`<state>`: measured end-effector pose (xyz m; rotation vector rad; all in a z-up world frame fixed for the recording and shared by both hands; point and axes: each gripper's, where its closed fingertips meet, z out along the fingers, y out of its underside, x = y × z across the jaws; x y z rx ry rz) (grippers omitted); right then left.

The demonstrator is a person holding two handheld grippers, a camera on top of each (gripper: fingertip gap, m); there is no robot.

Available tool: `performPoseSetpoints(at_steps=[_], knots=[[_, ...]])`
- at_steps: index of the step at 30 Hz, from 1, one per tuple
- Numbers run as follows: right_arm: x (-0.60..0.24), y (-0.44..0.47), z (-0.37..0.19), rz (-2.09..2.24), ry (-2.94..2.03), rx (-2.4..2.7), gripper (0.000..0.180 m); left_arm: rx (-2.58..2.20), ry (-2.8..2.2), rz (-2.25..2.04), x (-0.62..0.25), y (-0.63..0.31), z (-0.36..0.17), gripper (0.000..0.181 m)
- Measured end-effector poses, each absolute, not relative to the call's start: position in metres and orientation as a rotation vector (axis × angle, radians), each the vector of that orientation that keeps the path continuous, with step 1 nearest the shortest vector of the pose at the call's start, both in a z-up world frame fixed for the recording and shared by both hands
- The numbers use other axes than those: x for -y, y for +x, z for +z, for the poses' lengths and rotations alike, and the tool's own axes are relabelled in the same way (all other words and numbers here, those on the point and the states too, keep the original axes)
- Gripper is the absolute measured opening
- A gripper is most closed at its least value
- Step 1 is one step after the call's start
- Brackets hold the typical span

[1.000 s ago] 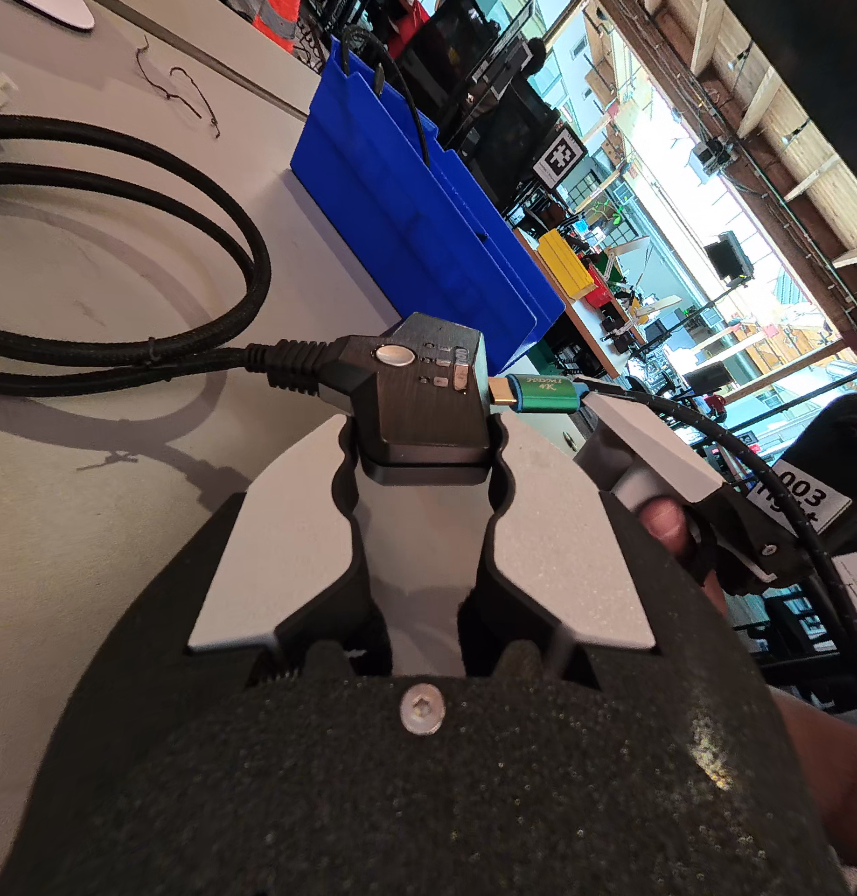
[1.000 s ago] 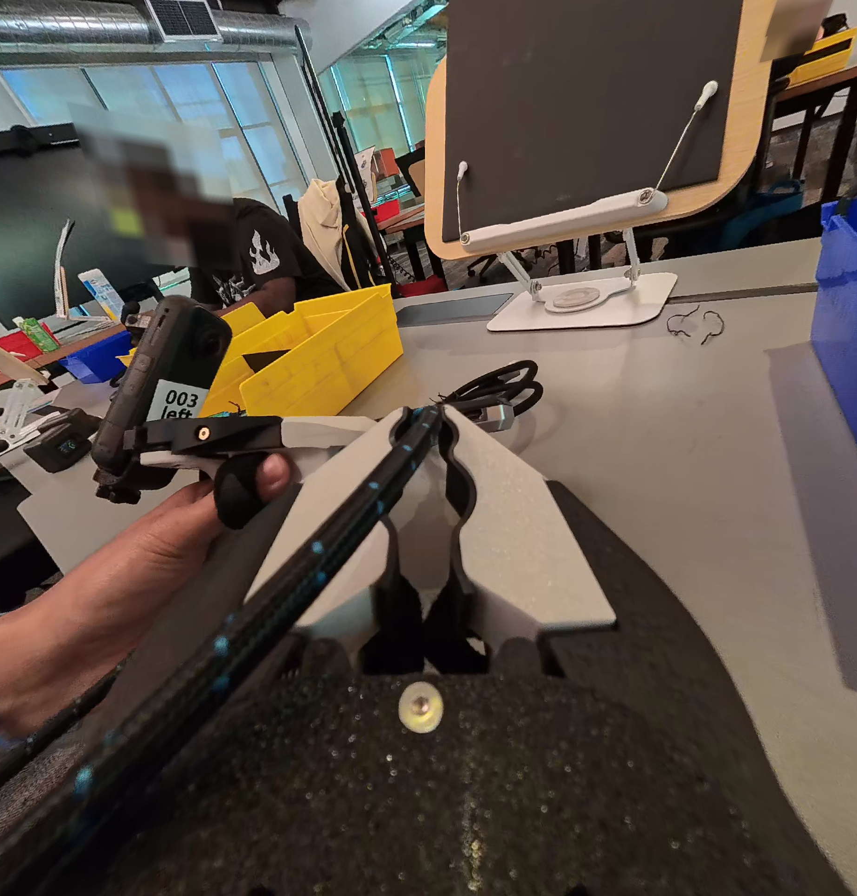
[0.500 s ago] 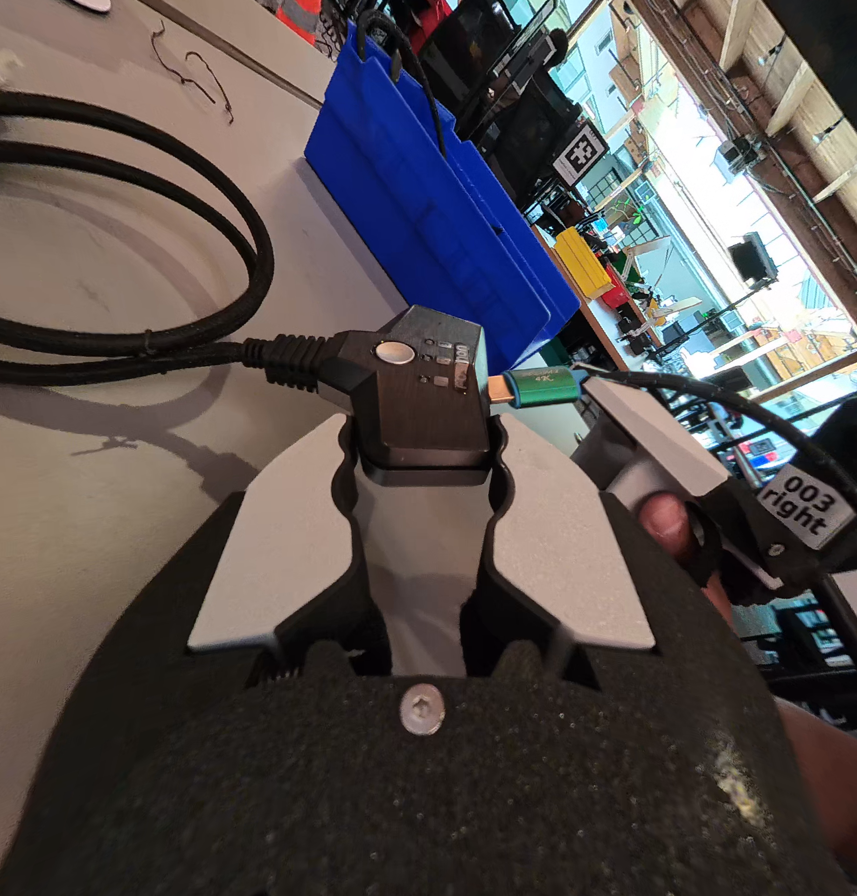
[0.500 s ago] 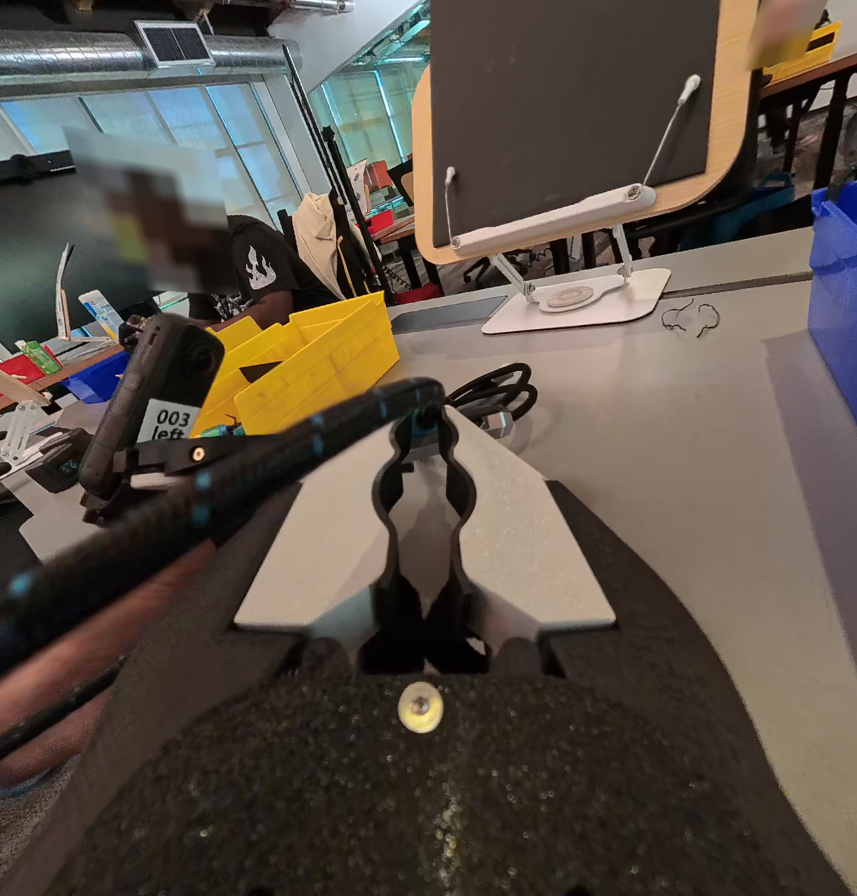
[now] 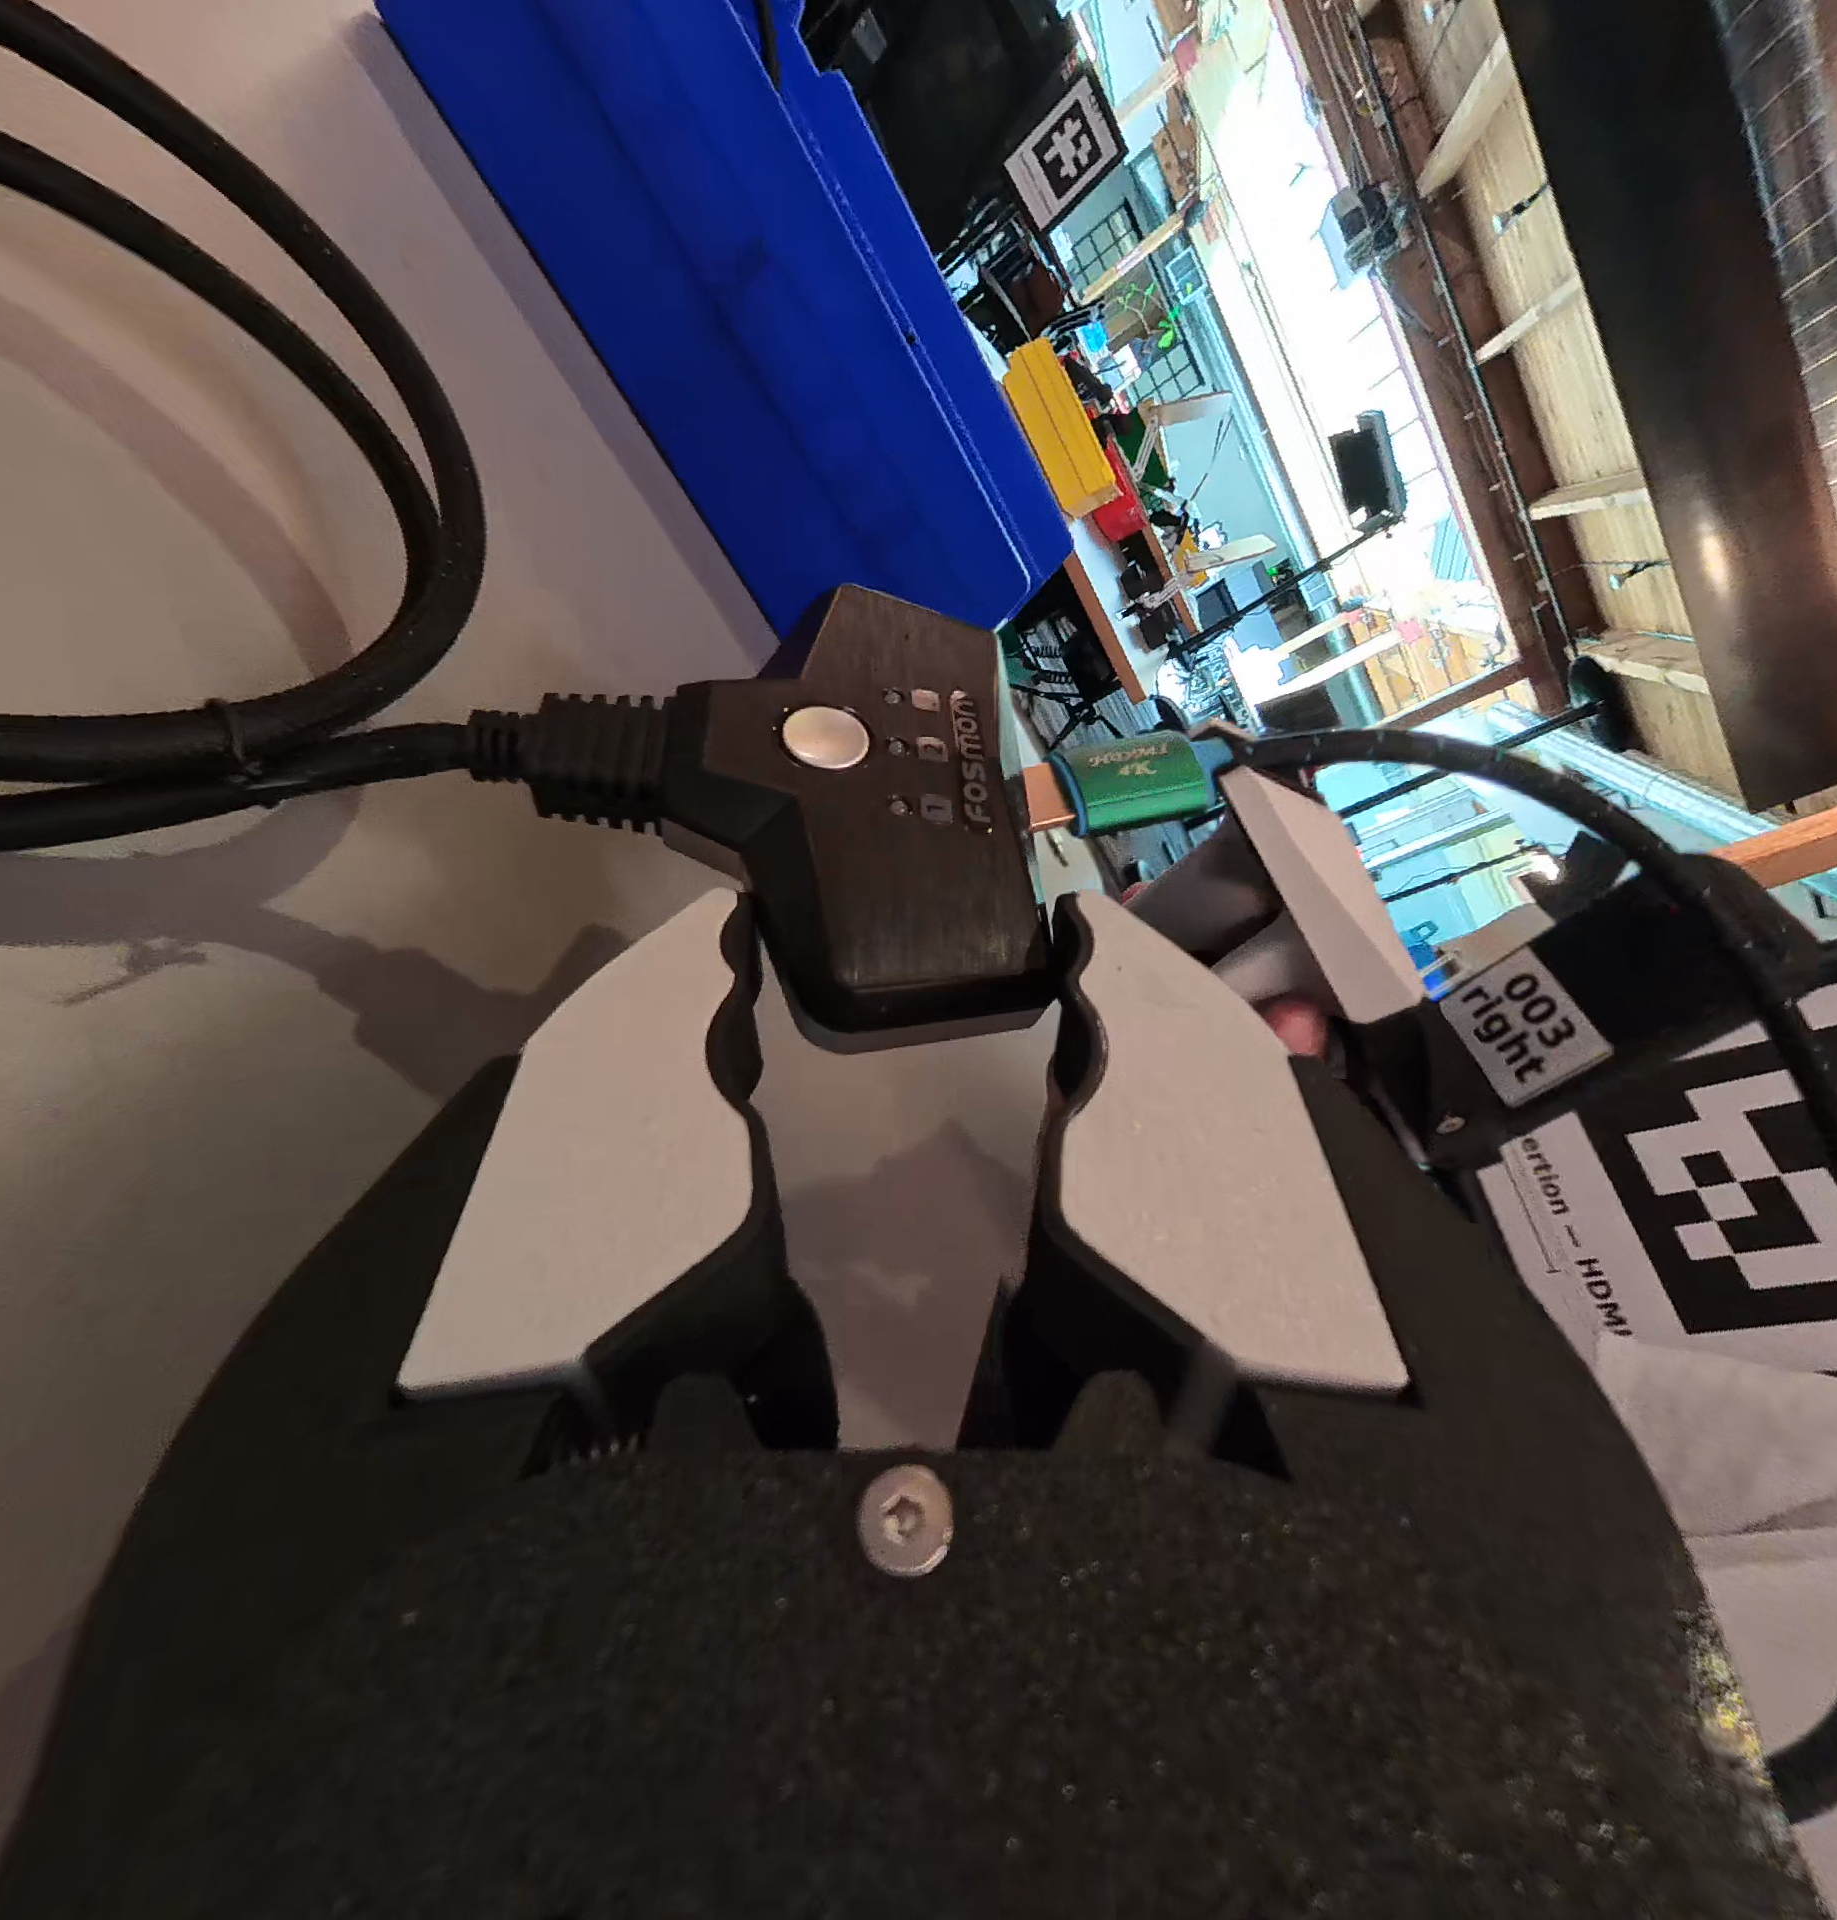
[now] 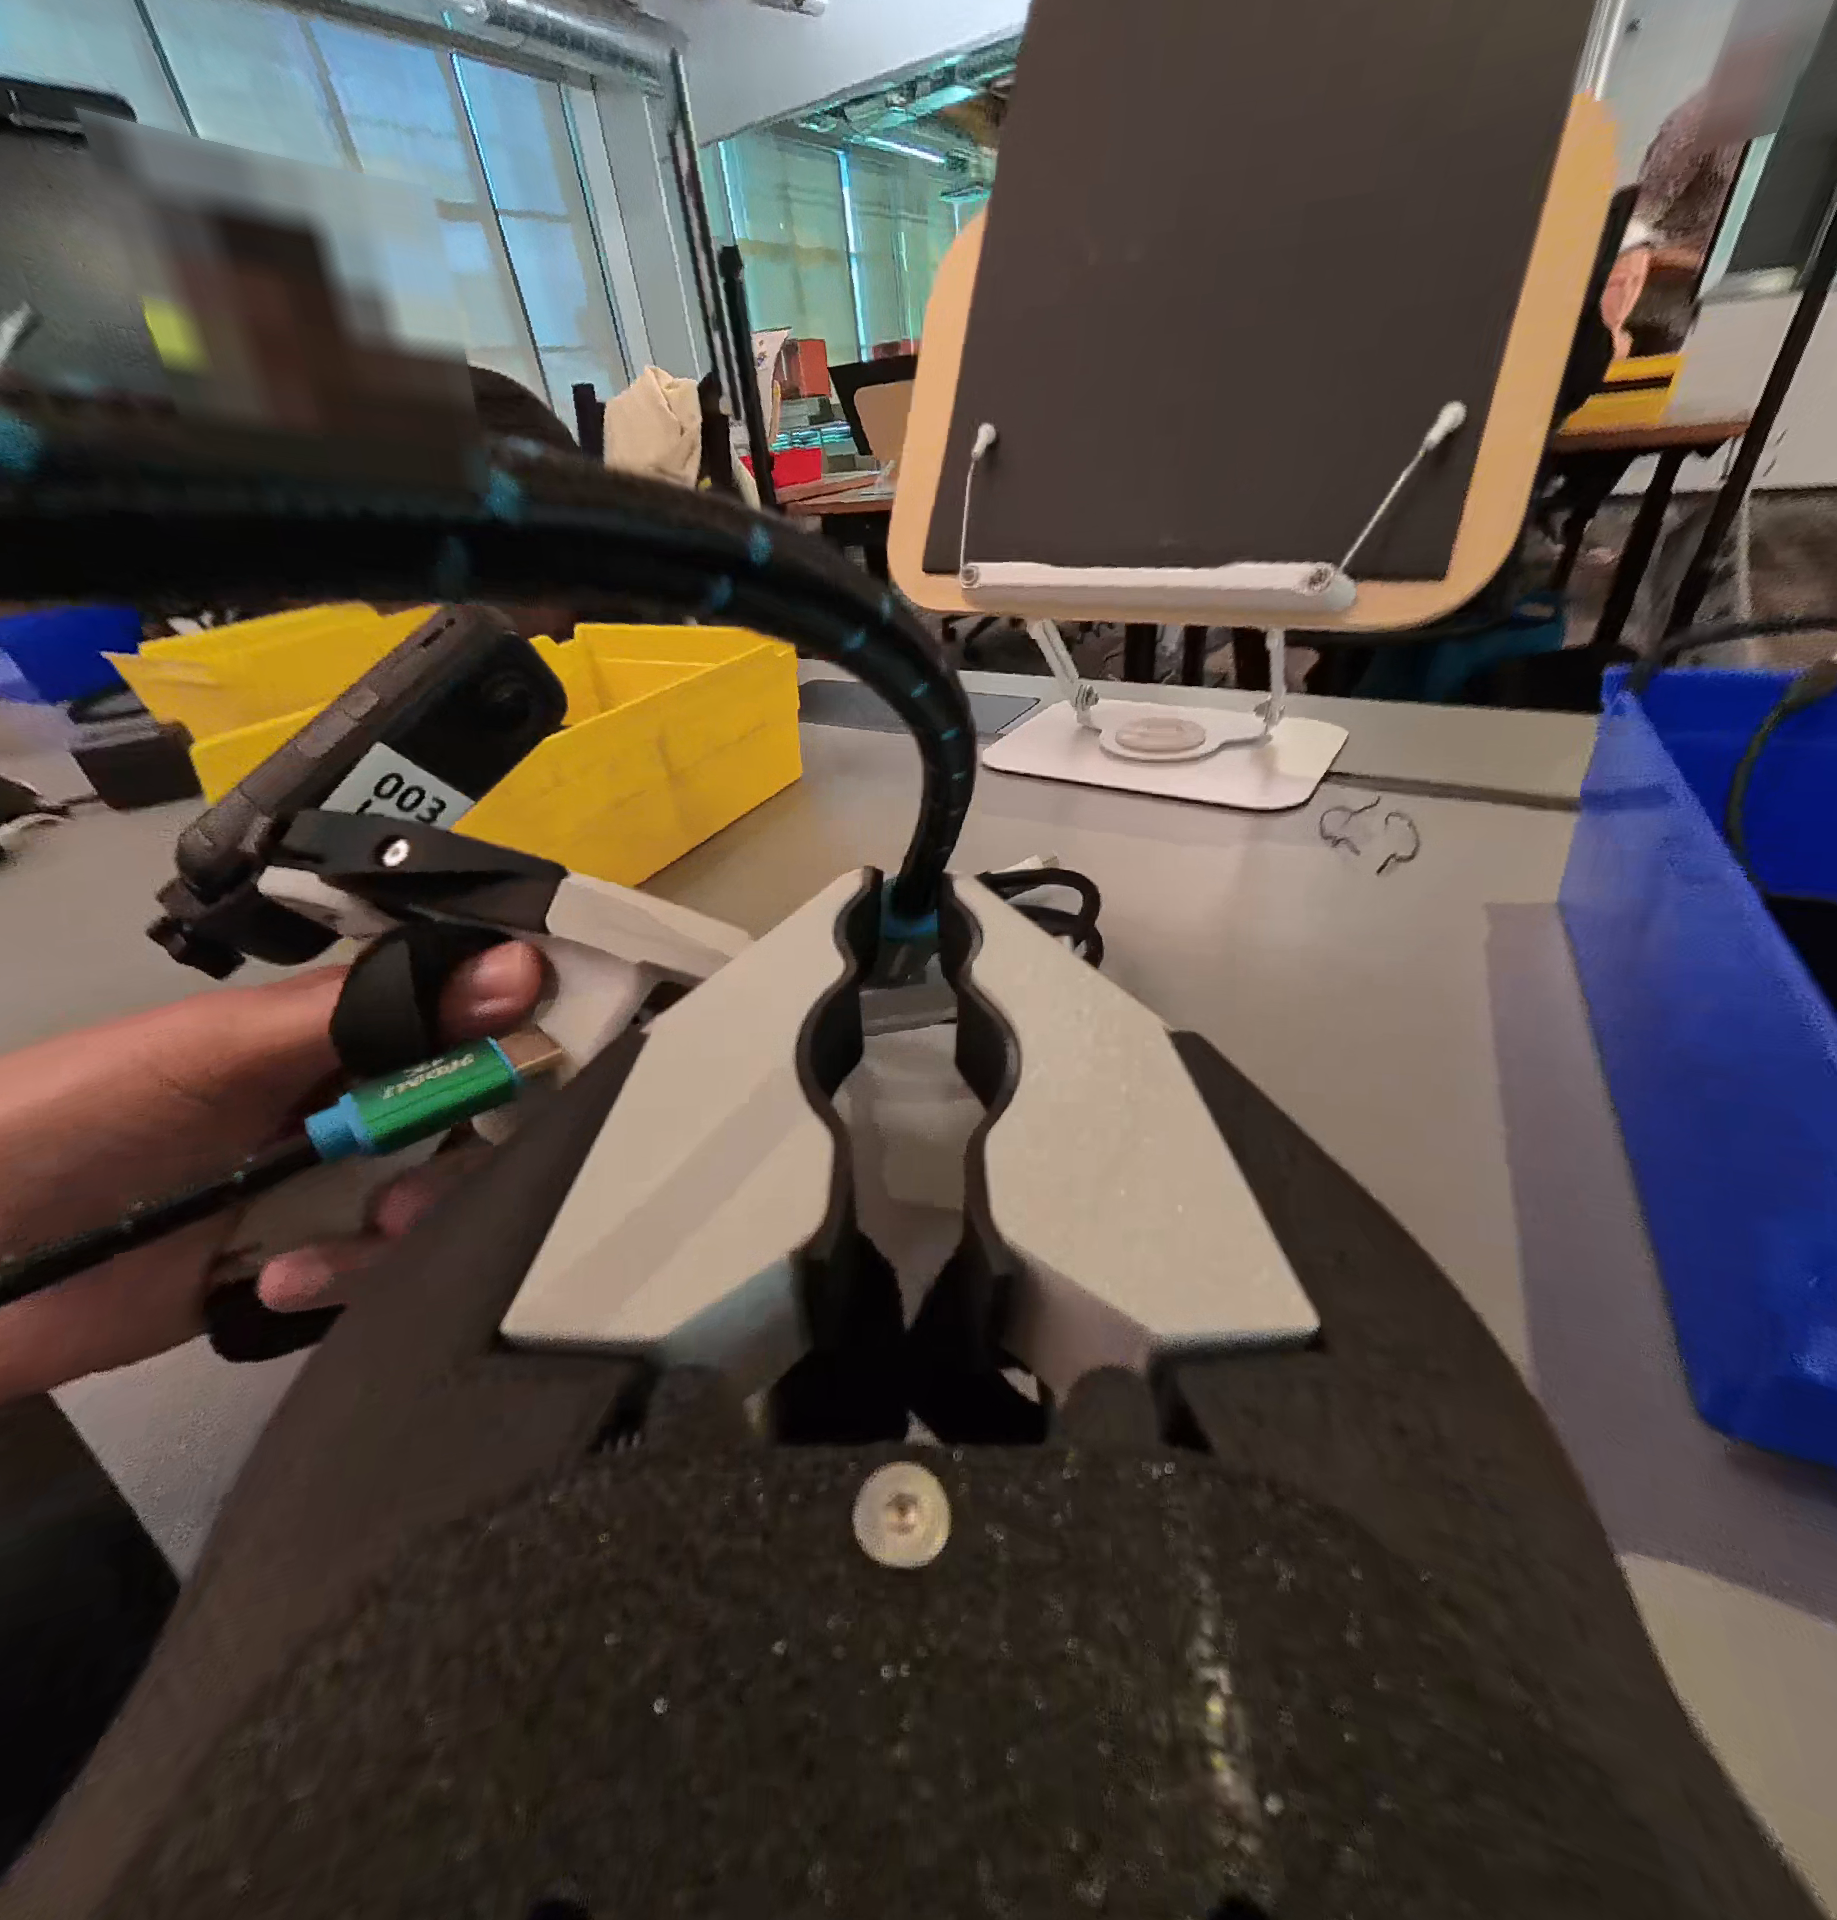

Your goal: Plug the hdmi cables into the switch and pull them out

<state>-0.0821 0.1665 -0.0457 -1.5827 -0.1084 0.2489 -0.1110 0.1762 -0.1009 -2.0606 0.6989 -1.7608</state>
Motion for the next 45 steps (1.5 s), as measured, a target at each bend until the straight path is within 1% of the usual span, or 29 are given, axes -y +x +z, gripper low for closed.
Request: performPoseSetpoints(at_steps=[12, 19, 21, 23, 28, 38, 42, 45], knots=[[-0.160, -0.086, -0.047, 0.205, -1.577, 0.110, 0.010, -0.669, -2.080, -1.781, -0.174, -0.114, -0.100, 0.053], [-0.169, -0.091, -0.049, 0.348, -1.587, 0.190, 0.011, -0.604, -2.024, -1.773, -0.187, -0.120, -0.099, 0.053], [-0.169, -0.095, -0.053, 0.430, -1.624, 0.205, 0.024, -0.622, -2.025, -1.753, -0.188, -0.121, -0.100, 0.053], [-0.171, -0.093, -0.060, 0.439, -1.670, 0.210, 0.027, -0.632, -2.026, -1.737, -0.188, -0.121, -0.103, 0.053], [-0.174, -0.094, -0.080, 0.407, -1.793, 0.254, 0.023, -0.657, -2.041, -1.694, -0.186, -0.120, -0.110, 0.052], [-0.173, -0.092, -0.081, 0.196, -1.791, 0.188, 0.022, -0.679, -2.006, -1.522, -0.185, -0.117, -0.110, 0.052], [-0.173, -0.090, -0.078, 0.337, -1.751, 0.059, 0.021, -0.660, -1.994, -1.509, -0.183, -0.115, -0.109, 0.053], [-0.173, -0.089, -0.080, 0.353, -1.751, 0.063, 0.021, -0.655, -1.999, -1.503, -0.183, -0.114, -0.111, 0.052]])
